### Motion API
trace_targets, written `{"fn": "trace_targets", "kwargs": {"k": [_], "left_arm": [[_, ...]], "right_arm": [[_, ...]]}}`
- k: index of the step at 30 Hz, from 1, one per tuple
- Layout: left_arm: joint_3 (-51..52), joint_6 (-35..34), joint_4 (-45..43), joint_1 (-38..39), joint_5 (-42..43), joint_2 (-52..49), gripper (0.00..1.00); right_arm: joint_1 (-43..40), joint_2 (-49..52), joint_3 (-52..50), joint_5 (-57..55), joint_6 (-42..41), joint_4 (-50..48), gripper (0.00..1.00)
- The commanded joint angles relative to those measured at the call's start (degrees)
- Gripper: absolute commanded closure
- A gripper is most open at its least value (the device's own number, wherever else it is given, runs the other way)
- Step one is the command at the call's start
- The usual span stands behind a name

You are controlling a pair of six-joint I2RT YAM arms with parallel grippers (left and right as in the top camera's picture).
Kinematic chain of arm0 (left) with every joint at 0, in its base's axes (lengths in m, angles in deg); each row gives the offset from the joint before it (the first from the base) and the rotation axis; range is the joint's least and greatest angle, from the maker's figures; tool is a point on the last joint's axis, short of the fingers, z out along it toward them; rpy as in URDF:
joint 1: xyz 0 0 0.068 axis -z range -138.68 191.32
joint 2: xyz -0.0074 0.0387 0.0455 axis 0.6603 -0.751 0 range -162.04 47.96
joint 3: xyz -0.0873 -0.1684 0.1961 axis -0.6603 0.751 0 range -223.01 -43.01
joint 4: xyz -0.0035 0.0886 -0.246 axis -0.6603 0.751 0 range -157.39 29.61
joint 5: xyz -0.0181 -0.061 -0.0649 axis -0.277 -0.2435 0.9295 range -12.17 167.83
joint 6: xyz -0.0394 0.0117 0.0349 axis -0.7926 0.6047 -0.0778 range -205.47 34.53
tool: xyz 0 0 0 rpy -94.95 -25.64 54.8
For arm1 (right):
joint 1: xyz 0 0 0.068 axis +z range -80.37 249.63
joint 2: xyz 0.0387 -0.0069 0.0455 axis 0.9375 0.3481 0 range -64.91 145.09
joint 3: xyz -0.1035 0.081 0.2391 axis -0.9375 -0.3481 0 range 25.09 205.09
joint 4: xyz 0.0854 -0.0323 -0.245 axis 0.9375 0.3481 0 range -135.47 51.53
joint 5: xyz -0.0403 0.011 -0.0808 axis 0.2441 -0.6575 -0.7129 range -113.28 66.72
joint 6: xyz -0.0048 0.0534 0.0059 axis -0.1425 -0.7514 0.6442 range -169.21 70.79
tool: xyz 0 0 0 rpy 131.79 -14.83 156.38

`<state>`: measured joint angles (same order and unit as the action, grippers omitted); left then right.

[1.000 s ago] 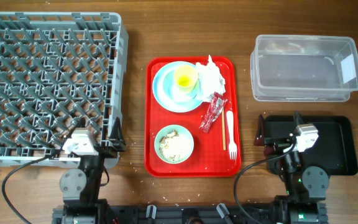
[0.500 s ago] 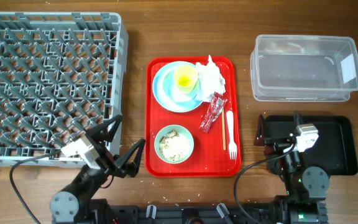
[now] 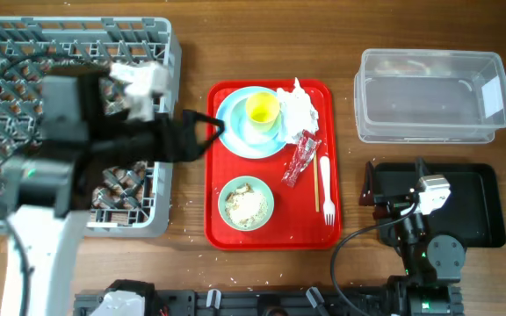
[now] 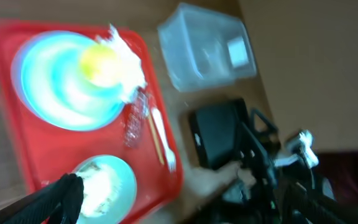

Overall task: Sort waste into correct bins and load items into the dishwasher rack
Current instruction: 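Reach the left gripper to the yellow cup on the blue plate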

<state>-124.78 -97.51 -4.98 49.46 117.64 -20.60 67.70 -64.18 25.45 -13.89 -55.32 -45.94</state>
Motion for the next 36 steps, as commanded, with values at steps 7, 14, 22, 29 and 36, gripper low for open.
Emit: {"fn": "trace_targets", "kwargs": {"k": [7, 14, 22, 29, 36], "left_arm": [[-4.4, -8.0, -6.3, 22.1, -31.3, -19.1, 0.00], [-4.4, -6.2, -21.6, 24.3, -29.2, -28.9, 0.33], [-4.4, 10.6, -29.3, 30.6, -42.3, -36.9, 0.38], [-4.4, 10.5, -29.3, 31.3, -47.0, -42.4, 0.48], [-4.4, 10.3, -29.3, 30.9, -47.0, -44.7, 0.56]], "right_arm": [[0.1, -0.5, -0.1, -0.3, 0.6, -0.2, 0.01], [0.1, -0.5, -0.1, -0.3, 0.6, -0.2, 0.00], [0.1, -0.5, -0.1, -0.3, 0.6, -0.2, 0.00], [0.1, -0.5, -0.1, -0.3, 0.5, -0.2, 0.00], [0.1, -0.5, -0.1, -0.3, 0.6, -0.2, 0.00]]}}
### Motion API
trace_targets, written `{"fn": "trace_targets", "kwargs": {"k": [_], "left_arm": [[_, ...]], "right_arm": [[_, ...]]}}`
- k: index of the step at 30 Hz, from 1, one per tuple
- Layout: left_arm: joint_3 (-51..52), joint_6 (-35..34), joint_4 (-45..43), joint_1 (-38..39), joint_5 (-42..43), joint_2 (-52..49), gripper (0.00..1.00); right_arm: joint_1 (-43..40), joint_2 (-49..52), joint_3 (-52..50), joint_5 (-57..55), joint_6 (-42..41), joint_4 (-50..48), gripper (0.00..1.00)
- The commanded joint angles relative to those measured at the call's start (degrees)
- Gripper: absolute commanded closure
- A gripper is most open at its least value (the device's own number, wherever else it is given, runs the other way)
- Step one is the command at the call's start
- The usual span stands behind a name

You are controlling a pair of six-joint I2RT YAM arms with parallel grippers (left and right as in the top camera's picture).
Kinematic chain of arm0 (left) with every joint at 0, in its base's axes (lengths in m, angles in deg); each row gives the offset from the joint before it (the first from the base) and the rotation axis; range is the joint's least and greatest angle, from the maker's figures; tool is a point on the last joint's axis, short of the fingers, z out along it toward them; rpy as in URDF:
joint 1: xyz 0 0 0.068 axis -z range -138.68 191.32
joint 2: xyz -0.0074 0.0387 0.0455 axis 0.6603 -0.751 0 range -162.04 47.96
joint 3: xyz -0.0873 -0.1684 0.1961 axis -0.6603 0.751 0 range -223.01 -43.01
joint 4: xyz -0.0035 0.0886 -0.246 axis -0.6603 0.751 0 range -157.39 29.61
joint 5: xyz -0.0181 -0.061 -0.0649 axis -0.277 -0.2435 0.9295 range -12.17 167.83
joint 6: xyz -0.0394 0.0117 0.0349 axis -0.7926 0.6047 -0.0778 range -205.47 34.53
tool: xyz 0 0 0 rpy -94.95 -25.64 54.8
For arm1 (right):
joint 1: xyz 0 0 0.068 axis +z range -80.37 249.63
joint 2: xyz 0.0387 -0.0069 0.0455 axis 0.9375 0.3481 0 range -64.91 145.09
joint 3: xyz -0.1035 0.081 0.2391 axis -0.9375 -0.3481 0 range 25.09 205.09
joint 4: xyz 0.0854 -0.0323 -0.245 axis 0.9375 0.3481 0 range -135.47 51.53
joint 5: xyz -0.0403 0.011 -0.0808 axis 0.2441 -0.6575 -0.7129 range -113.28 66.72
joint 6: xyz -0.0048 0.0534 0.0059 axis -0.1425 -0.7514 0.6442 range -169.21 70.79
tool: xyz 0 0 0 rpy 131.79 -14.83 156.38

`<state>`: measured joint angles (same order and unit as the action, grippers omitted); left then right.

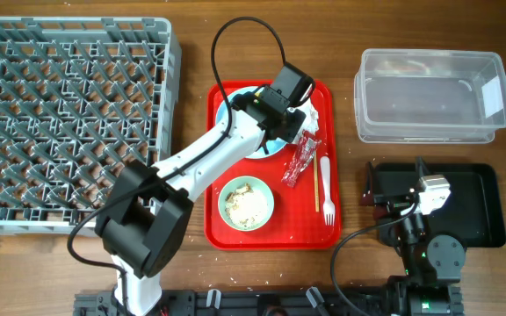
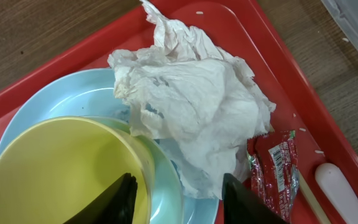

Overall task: Sort waste into correct bins and load items into the dishwasher rack
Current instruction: 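Reach the left gripper to the yellow cup on the blue plate, then grasp the yellow cup and carry it over the dish rack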

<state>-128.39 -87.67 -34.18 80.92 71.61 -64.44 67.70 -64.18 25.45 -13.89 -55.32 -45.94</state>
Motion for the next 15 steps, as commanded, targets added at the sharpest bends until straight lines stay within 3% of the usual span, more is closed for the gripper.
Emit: {"fn": "trace_targets", "kwargs": {"k": [1, 4, 8, 13, 15], "left_arm": [[-0.8, 0.5, -0.4, -0.5, -1.0, -0.9, 0.56], [-0.8, 0.5, -0.5, -0.6, -1.0, -0.9, 0.66], [-0.8, 0.5, 0.8, -0.8, -7.0, -0.9, 0.68], [-0.8, 0.2, 3.2, -1.3, -4.5, -0.9, 0.72], [-0.8, 0.2, 3.2, -1.3, -4.3, -0.9, 0.80]], "right_arm": [[0.1, -0.5, -0.1, -0.3, 0.5, -0.2, 0.00], [0.1, -0.5, -0.1, -0.3, 0.5, -0.2, 0.00], [0.1, -0.5, -0.1, -0.3, 0.5, -0.2, 0.00], [0.1, -0.5, -0.1, -0.3, 0.5, -0.2, 0.00], [0.1, -0.5, -0.1, -0.3, 0.6, -0.2, 0.00]]}}
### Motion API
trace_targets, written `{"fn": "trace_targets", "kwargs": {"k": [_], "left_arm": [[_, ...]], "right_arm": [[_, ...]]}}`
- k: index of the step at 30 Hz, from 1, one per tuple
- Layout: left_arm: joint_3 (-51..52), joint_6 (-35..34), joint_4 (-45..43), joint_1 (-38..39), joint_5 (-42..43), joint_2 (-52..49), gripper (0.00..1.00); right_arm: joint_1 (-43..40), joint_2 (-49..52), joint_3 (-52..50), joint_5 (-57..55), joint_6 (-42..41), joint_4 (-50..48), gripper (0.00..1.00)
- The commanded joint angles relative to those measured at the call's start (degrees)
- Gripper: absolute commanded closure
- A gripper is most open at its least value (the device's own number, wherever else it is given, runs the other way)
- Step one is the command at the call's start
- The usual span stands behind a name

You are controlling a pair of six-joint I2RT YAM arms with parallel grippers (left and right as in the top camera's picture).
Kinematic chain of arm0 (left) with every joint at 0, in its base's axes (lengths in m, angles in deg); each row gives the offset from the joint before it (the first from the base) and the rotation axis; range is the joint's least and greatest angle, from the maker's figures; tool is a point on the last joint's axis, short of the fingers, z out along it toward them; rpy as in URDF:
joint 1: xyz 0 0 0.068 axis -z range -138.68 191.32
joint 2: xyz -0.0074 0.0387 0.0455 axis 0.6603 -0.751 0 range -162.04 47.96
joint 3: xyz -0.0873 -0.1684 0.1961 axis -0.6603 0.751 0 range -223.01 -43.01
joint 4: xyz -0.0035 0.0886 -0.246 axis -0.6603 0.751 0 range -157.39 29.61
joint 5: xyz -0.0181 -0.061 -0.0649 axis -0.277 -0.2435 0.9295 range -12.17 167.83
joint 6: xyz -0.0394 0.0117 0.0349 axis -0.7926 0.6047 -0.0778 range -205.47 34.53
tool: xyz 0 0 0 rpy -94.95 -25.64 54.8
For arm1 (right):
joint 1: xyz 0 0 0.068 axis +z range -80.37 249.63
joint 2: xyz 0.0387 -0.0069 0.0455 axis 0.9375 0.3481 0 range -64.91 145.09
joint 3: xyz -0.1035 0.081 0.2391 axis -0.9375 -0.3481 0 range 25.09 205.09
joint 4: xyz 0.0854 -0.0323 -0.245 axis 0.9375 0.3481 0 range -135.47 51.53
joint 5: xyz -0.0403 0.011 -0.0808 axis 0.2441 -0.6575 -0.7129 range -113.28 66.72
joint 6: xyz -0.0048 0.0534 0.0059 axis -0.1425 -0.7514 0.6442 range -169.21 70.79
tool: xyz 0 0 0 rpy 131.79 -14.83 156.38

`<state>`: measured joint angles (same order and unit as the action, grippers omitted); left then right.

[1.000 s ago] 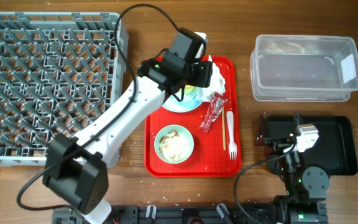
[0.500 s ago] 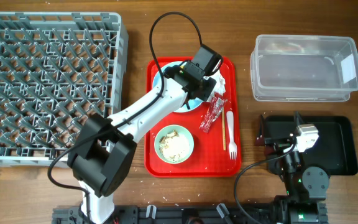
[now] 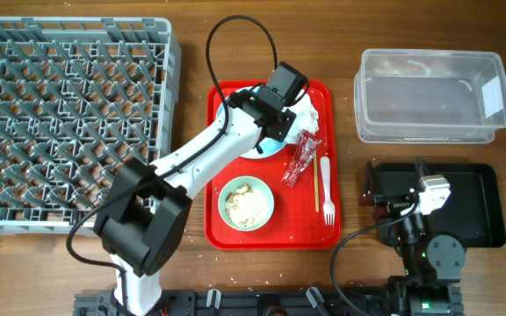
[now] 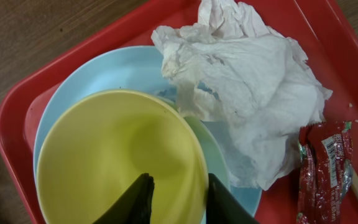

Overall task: Sort waste into correct bins and load items into the dishwasher rack
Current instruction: 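Grasp the yellow cup and carry it over the dish rack, then lower the yellow cup into the rack and open the left gripper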

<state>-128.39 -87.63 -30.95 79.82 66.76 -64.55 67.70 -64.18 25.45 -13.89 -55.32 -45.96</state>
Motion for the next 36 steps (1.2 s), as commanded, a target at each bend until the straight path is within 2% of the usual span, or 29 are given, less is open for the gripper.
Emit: {"fn": "trace_targets", "kwargs": {"k": [1, 2, 3, 8, 13, 16, 18, 21, 23, 24, 28, 31, 33, 36], "left_arm": [[-0.8, 0.0, 0.0, -0.2, 0.8, -0.8, 0.87], [-0.8, 0.0, 0.0, -0.2, 2.3, -0.8, 0.94], [-0.8, 0.0, 0.0, -0.1, 4.0, -0.7, 0.96], [-0.9, -0.6, 0.3, -0.2, 5.5, 0.4, 0.96], [-2.1, -8.8, 0.6, -2.9, 6.3, 12.2, 0.96], [-2.1, -12.6, 2.0, -11.1, 18.2, 20.5, 0.96], [-2.1, -14.1, 2.4, -18.1, 29.1, 23.2, 0.96], [-1.9, -18.1, 2.4, -36.6, 49.9, 24.1, 0.96], [-1.9, -18.3, 2.4, -44.5, 57.4, 22.7, 0.96], [-1.9, -18.3, 2.3, -52.7, 66.4, 20.2, 0.96], [-1.9, -18.3, 2.4, -66.9, 79.3, 12.0, 0.96], [-1.9, -18.3, 2.3, -73.2, 82.5, 5.5, 0.96], [-1.9, -18.3, 0.8, -77.6, 87.5, 1.0, 0.96], [-1.8, -18.3, 0.7, -80.5, 91.8, -4.0, 0.96]], "right_arm": [[0.1, -0.5, -0.1, -0.3, 0.6, -0.2, 0.00], [0.1, -0.5, -0.1, -0.3, 0.5, -0.2, 0.00], [0.1, -0.5, -0.1, -0.3, 0.6, -0.2, 0.00], [0.1, -0.5, -0.1, -0.3, 0.5, -0.2, 0.00], [0.1, -0.5, -0.1, -0.3, 0.6, -0.2, 0.00], [0.1, -0.5, -0.1, -0.3, 0.6, -0.2, 0.00], [0.1, -0.5, -0.1, -0.3, 0.6, -0.2, 0.00], [0.1, -0.5, -0.1, -0.3, 0.6, -0.2, 0.00], [0.1, -0.5, -0.1, -0.3, 0.5, -0.2, 0.00], [0.1, -0.5, -0.1, -0.3, 0.6, -0.2, 0.00], [0.1, -0.5, -0.1, -0.3, 0.6, -0.2, 0.00], [0.1, -0.5, -0.1, -0.3, 0.6, -0.2, 0.00], [0.1, -0.5, -0.1, -0.3, 0.6, -0.2, 0.00], [0.1, -0.5, -0.1, -0.3, 0.5, -0.2, 0.00]]}}
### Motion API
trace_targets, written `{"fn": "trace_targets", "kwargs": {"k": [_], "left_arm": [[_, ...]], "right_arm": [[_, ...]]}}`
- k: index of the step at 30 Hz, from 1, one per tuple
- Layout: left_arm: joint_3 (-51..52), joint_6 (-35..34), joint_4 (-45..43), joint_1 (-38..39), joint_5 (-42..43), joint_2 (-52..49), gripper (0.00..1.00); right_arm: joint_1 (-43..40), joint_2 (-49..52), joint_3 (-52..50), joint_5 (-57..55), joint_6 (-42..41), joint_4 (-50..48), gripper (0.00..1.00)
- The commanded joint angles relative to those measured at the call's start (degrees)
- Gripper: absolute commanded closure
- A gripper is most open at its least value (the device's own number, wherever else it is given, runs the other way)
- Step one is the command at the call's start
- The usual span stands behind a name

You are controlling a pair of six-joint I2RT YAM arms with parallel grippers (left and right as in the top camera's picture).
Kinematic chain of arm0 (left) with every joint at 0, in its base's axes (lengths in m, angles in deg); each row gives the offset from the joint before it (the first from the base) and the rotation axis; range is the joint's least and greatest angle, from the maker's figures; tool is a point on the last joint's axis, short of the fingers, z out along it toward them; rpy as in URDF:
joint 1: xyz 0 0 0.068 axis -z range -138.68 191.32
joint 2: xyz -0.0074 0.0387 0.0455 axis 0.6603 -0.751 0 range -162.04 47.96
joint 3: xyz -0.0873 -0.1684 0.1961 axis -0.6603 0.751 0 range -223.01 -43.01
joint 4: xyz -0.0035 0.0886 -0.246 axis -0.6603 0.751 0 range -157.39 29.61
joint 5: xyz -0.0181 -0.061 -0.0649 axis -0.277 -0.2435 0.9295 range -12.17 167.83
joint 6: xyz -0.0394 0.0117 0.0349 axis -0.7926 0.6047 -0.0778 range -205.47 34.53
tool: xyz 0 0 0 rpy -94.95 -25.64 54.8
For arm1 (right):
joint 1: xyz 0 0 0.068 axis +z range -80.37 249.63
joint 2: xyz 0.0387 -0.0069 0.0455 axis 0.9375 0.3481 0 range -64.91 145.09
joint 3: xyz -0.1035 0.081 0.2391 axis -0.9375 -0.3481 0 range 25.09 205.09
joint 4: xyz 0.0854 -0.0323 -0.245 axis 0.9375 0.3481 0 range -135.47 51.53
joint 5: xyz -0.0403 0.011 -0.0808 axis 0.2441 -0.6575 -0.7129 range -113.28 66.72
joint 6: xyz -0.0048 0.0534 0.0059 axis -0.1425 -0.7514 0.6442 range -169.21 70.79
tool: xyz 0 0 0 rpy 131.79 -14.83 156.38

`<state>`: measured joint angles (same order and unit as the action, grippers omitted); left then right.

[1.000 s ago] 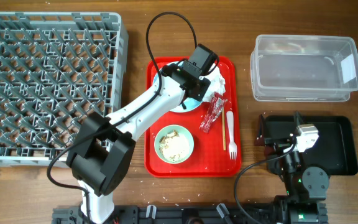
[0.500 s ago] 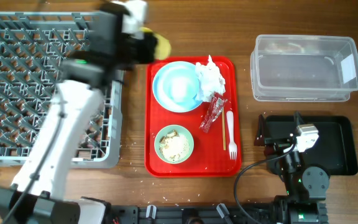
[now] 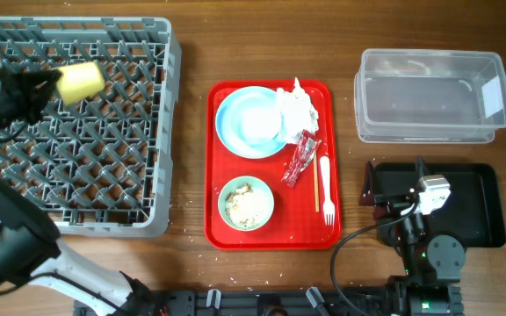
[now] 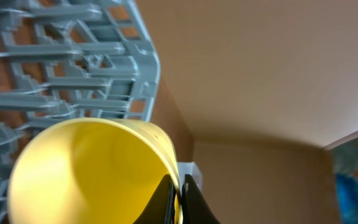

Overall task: Sort waste into correct bins and load items into the dishwasher rack
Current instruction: 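Lower the yellow cup into the rack and open the left gripper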

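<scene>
My left gripper is shut on the rim of a yellow cup, holding it on its side over the far left part of the grey dishwasher rack. In the left wrist view the two fingers pinch the cup wall at the left gripper, with the rack behind. On the red tray lie a blue plate, a crumpled napkin, a red sauce packet, a white fork and a green bowl of food scraps. My right gripper rests by the black bin.
A clear plastic bin stands at the far right, and a black bin sits in front of it under the parked right arm. A thin chopstick lies beside the fork.
The left gripper stood with its jaws astride the cup's rim on the blue plate. Now it is shut on the cup, which is off the tray and over the rack's far left.
The left arm first stretched from the rack side toward the tray. It then hovered open over the cup and napkin, and after that straddled the cup's rim. The cup is now gone from the plate and held above the rack. The right arm stayed parked.
</scene>
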<state>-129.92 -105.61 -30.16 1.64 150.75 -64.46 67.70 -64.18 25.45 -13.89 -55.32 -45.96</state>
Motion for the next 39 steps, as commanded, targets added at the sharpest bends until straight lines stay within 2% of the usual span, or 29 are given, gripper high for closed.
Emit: {"fn": "trace_targets", "kwargs": {"k": [1, 5, 8, 10, 14, 17, 20, 22, 25, 31, 32, 33, 35, 39], "left_arm": [[-0.3, -0.2, -0.3, -2.6, 8.2, -5.9, 0.96], [-0.3, -0.3, -3.7, -2.1, 8.8, -9.7, 0.96], [-0.3, -0.3, -8.0, -1.2, 11.6, -9.9, 0.96], [-0.3, -0.2, -8.4, -0.6, 10.4, -9.9, 0.96], [-0.3, -0.3, -8.0, 0.1, 3.3, -9.9, 0.96], [-0.3, -0.3, -3.5, -1.2, -8.2, -9.8, 0.96], [-0.3, -0.3, -0.9, -2.8, -13.3, -9.8, 0.96], [-0.3, -0.3, -0.5, -4.5, -13.9, -9.8, 0.92], [-0.3, -0.3, 1.4, -7.0, -18.6, -8.3, 0.77], [-0.3, -0.3, 4.5, -7.8, -26.6, 1.8, 0.76], [-0.3, -0.3, 5.5, -7.4, -28.8, 4.9, 0.83], [-0.3, -0.3, 6.1, -6.4, -30.3, 7.7, 0.94], [-0.3, 0.4, 5.9, -2.3, -32.0, 11.7, 0.96], [-0.3, 5.7, 4.6, 14.5, -58.7, 12.3, 0.96]], "right_arm": [[0.1, -0.5, -0.1, -0.3, 0.6, -0.2, 0.00], [0.1, -0.5, -0.1, -0.3, 0.6, -0.2, 0.00], [0.1, -0.5, -0.1, -0.3, 0.6, -0.2, 0.00], [0.1, -0.5, -0.1, -0.3, 0.6, -0.2, 0.00], [0.1, -0.5, -0.1, -0.3, 0.6, -0.2, 0.00], [0.1, -0.5, -0.1, -0.3, 0.6, -0.2, 0.00], [0.1, -0.5, -0.1, -0.3, 0.6, -0.2, 0.00], [0.1, -0.5, -0.1, -0.3, 0.6, -0.2, 0.00], [0.1, -0.5, -0.1, -0.3, 0.5, -0.2, 0.00], [0.1, -0.5, -0.1, -0.3, 0.6, -0.2, 0.01], [0.1, -0.5, -0.1, -0.3, 0.5, -0.2, 0.00], [0.1, -0.5, -0.1, -0.3, 0.6, -0.2, 0.00], [0.1, -0.5, -0.1, -0.3, 0.6, -0.2, 0.00], [0.1, -0.5, -0.1, -0.3, 0.5, -0.2, 0.00]]}}
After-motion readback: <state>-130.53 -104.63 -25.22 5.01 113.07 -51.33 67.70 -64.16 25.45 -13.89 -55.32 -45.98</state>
